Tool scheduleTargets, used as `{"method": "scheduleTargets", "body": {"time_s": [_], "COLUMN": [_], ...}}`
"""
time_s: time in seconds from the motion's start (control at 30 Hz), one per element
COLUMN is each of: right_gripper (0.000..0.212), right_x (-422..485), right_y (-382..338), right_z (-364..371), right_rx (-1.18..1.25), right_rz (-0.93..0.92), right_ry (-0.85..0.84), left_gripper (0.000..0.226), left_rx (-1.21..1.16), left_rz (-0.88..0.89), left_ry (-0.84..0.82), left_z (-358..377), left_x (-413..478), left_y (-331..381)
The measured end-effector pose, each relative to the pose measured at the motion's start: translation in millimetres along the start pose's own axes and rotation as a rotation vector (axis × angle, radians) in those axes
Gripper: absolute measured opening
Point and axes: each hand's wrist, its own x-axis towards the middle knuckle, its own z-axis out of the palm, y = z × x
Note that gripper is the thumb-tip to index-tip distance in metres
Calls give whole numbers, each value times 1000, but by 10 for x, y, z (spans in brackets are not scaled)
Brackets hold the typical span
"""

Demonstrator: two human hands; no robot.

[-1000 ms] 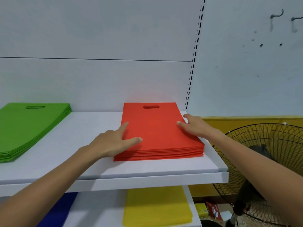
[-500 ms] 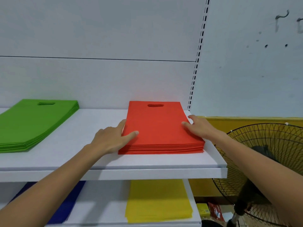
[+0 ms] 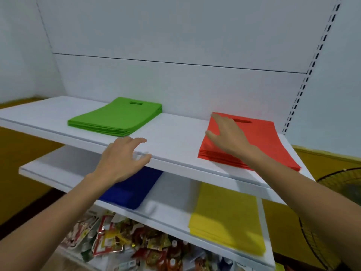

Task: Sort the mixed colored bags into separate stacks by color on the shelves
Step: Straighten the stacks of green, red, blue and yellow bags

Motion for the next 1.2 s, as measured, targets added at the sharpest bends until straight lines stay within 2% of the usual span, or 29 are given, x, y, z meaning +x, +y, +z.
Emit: {"method": "scheduleTargets", "body": {"time_s": [0.1,0.27,0.37,0.47,0.63,0.77,0.9,1.03,1.2], "right_gripper": [58,58,54,50,53,58,59,59,60], "right_x": [-46,-292,-452,-531,-649,-829,-861,-706,-468], "right_y": [-500,-1331,-1759,-2163,-2575,-2526,-2341,-2125,-1851], "right_z": [158,537,792,1091,1735,2183,2544,2925,3409], "right_rx": [58,186,214,243,220,288,229,227,195], "right_rz": [-96,-251,-320,-346,-207,52,222,341,397], "right_ry": [-27,-21,-30,-109,-235,-290,-330,-319,-301], "left_gripper": [79,47,41,41,43,44,53,57,62], "left_rx": [-15,-4,-7,-13,-34,-113,-132,-254,-266], "left_rz": [-63,-161,-202,-203,-185,-183,-203,-214,-156], "left_ry": [25,13,-21,-77,-165,-261,-355,-395,-391], "left_z": [-128,-172,-166,-185,-215,-42,275,681,1219], "left_x": [-253,-645,-795,-929,-1092,-1178,-1028,-721,-327], "left_y": [-321,-968,-1387,-1840,-2616,-3022,-3195,-3306,-3440]}}
